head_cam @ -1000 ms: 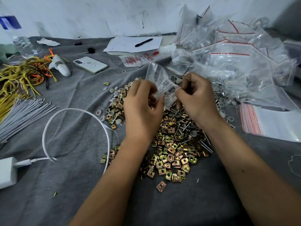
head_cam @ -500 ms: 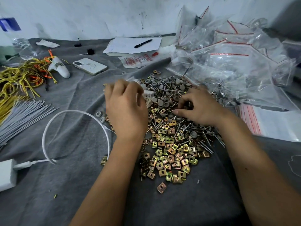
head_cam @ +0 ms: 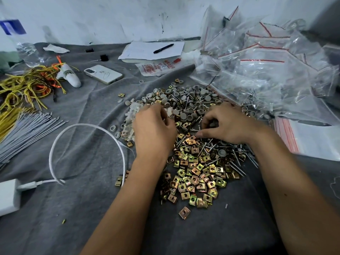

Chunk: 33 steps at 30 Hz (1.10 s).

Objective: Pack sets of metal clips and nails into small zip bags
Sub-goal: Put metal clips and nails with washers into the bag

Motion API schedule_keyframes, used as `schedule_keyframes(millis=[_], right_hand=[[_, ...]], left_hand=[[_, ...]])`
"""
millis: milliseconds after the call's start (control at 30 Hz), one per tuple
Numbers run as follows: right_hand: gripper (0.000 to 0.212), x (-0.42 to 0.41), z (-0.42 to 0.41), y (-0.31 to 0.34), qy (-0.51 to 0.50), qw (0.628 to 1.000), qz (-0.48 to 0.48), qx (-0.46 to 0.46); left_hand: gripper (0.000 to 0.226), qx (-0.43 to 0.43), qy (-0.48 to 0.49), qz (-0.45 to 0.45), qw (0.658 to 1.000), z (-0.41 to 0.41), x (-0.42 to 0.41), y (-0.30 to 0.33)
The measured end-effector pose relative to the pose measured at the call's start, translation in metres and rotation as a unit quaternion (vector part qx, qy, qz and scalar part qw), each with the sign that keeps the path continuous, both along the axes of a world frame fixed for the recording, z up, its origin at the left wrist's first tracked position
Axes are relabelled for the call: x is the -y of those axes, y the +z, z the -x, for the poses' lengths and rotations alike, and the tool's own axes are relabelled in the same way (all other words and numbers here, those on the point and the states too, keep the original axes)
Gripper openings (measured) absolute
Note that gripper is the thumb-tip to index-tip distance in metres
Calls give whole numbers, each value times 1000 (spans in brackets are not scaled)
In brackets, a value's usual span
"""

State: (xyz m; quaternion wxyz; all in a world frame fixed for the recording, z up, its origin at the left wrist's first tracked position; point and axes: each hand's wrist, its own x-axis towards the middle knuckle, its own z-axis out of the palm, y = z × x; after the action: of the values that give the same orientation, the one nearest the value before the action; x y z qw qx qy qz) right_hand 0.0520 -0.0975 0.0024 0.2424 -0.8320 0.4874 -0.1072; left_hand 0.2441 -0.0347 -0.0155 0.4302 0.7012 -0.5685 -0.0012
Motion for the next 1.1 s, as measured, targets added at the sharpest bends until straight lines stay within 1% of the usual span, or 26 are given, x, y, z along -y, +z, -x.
schedule_keyframes(millis=[67,167,233,333,400,533,667,733,800,867,933,1033,1100], right_hand=[[22,0,-1,1,15,1000,2,9],[10,2,1,-1,24,996,37,76],[9,2,1,-2,12,990,60,124],[9,5,2,-6,-24,976,68,204],[8,6,1,-7,-42,969,78,231],[7,6,-1,-8,-45,969,93,223],[6,5,-3,-9,-47,969,113,216],[9,4,-5,-10,-46,970,140,192],[12,3,-5,-10,-57,968,152,192],[22,3,-5,-9,-73,960,152,222],[31,-2,-10,-7,-74,946,150,277],[23,-10,-24,-6,-64,924,152,344],[17,-13,-31,-8,-50,925,156,343]], left_hand=[[11,-48,15,-9,999,1,1,1],[9,-124,12,-20,992,1,3,2],[11,-161,-2,-29,987,3,3,2],[13,-207,-24,-40,977,5,3,1],[14,-222,-34,-32,974,7,4,0],[19,-205,-50,19,977,10,3,-1],[19,-187,-65,27,980,11,4,-4],[20,-185,-63,28,980,10,5,-5],[21,-185,-61,28,981,10,5,-6],[21,-185,-62,30,980,10,6,-7],[19,-182,-69,32,980,10,6,-8],[17,-173,-78,45,981,13,4,-7],[14,-168,-73,53,982,14,5,-7]])
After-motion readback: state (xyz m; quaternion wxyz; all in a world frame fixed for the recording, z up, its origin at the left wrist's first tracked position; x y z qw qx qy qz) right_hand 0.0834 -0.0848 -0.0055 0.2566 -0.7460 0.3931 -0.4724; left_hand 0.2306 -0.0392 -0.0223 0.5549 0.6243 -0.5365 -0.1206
